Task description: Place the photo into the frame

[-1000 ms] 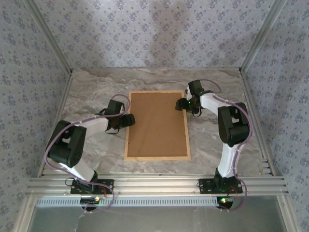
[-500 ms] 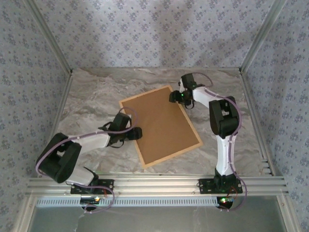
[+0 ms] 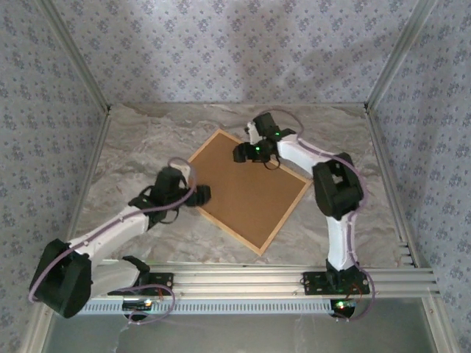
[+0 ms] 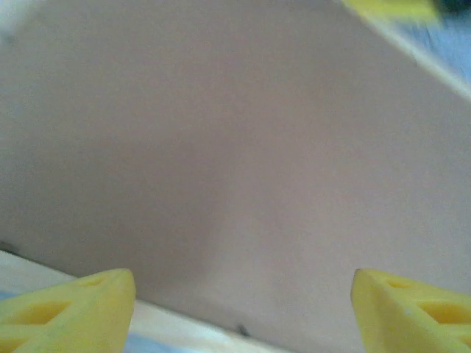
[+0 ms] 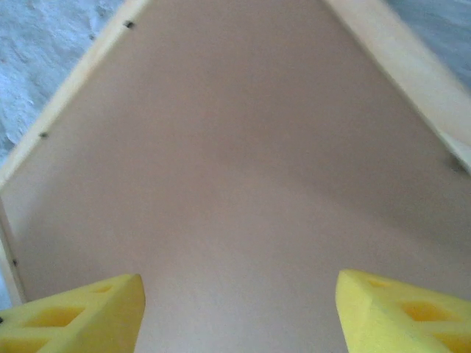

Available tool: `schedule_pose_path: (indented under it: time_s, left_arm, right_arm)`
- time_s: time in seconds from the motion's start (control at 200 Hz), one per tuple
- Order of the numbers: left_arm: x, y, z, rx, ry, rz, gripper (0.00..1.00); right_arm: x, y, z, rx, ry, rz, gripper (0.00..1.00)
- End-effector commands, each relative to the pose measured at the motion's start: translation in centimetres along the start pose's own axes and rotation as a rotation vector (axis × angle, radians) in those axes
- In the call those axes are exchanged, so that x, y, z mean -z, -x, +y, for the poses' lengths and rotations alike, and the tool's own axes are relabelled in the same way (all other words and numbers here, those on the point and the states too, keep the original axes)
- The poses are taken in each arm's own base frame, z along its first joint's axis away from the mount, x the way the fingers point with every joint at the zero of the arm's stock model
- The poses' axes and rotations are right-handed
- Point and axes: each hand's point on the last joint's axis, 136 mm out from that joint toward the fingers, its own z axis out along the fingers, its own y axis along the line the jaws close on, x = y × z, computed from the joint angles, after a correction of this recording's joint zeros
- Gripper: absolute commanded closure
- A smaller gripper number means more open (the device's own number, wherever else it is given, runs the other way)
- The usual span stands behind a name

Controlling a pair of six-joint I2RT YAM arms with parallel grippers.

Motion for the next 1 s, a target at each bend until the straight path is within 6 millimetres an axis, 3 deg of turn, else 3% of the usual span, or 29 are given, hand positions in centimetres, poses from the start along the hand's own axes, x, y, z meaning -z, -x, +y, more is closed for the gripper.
schedule_pose_path:
  time_s: [0.0, 0.105, 0.15, 0.31, 0.43, 0.605, 0.73, 0.855, 0.999]
  left_arm:
    - [-0.6, 4.9, 4.0, 0.075, 0.093, -0.087, 0.21]
    - [-2.9, 6.9, 6.5, 0.075, 0.158, -0.022, 0.19]
    - [-4.3, 7.2, 7.1, 0.058, 0.181, 0.027, 0.18]
    - [-8.9, 8.3, 8.0, 0.008, 0.190, 0.163, 0.17]
    - [-11.9, 8.3, 8.5, -0.020, 0.187, 0.256, 0.17]
    - [-14.9, 8.3, 9.3, -0.037, 0.192, 0.348, 0.17]
    - [-16.2, 7.4, 9.4, -0.025, 0.178, 0.420, 0.25]
    - [-15.9, 6.2, 9.3, -0.007, 0.172, 0.452, 0.38]
    - [-14.0, 4.5, 10.7, 0.021, 0.259, 0.463, 0.56]
  right_arm:
    - [5.0, -1.2, -5.1, -0.038, -0.181, -0.063, 0.26]
    - [7.4, -3.8, -7.9, -0.076, -0.275, -0.080, 0.22]
    - [7.8, -6.3, -9.6, -0.105, -0.324, -0.053, 0.20]
    - [9.8, -11.0, -13.0, -0.202, -0.394, -0.045, 0.14]
    - [10.6, -13.1, -14.7, -0.269, -0.399, -0.040, 0.12]
    - [11.0, -14.0, -15.6, -0.295, -0.406, -0.050, 0.11]
    - [10.3, -13.9, -15.5, -0.318, -0.382, -0.048, 0.11]
    - [9.7, -13.1, -15.2, -0.332, -0.346, -0.049, 0.11]
    - [9.6, -12.1, -14.7, -0.323, -0.330, -0.044, 0.11]
